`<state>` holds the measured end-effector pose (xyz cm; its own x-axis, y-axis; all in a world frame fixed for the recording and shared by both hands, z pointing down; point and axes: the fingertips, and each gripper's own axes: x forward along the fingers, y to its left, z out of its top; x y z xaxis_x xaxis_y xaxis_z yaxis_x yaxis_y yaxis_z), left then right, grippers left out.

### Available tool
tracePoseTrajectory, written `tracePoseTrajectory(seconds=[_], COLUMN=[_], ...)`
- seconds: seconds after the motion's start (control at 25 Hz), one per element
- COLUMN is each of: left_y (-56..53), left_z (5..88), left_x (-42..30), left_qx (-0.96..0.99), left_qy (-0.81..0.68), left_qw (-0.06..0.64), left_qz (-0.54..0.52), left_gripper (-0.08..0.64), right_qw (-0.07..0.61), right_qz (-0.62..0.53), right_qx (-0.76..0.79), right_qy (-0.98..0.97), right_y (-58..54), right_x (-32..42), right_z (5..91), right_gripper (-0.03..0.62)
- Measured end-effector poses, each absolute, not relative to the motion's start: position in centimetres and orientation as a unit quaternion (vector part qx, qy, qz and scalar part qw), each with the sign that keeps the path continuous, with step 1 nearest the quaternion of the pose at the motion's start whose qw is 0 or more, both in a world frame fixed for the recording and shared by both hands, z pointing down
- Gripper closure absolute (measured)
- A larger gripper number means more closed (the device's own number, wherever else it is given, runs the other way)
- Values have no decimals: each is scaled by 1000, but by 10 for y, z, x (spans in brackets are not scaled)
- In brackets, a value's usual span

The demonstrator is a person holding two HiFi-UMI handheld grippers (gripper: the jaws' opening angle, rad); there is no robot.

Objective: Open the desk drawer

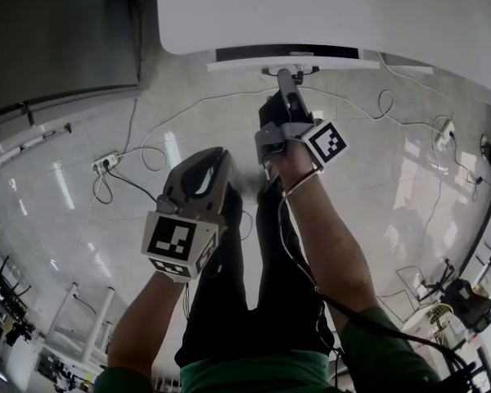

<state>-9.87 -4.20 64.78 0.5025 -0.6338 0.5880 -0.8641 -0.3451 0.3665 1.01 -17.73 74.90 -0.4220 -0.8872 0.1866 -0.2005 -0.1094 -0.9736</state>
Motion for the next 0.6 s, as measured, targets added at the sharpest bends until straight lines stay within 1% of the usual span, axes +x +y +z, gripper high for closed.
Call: tracePoseTrajectory(seconds=[0.6], left_y=[-15], left_z=[651], left_x=[-80], left_qx=[802], left_qy=[-456], left_qw=[341], left_qz=[179], left_gripper=[539], right_qw=[281], right_qz=[-595], right_qx=[-444], right_qy=[608], right_y=[-117], right_x=[20], right_z=[751], right_gripper=[569])
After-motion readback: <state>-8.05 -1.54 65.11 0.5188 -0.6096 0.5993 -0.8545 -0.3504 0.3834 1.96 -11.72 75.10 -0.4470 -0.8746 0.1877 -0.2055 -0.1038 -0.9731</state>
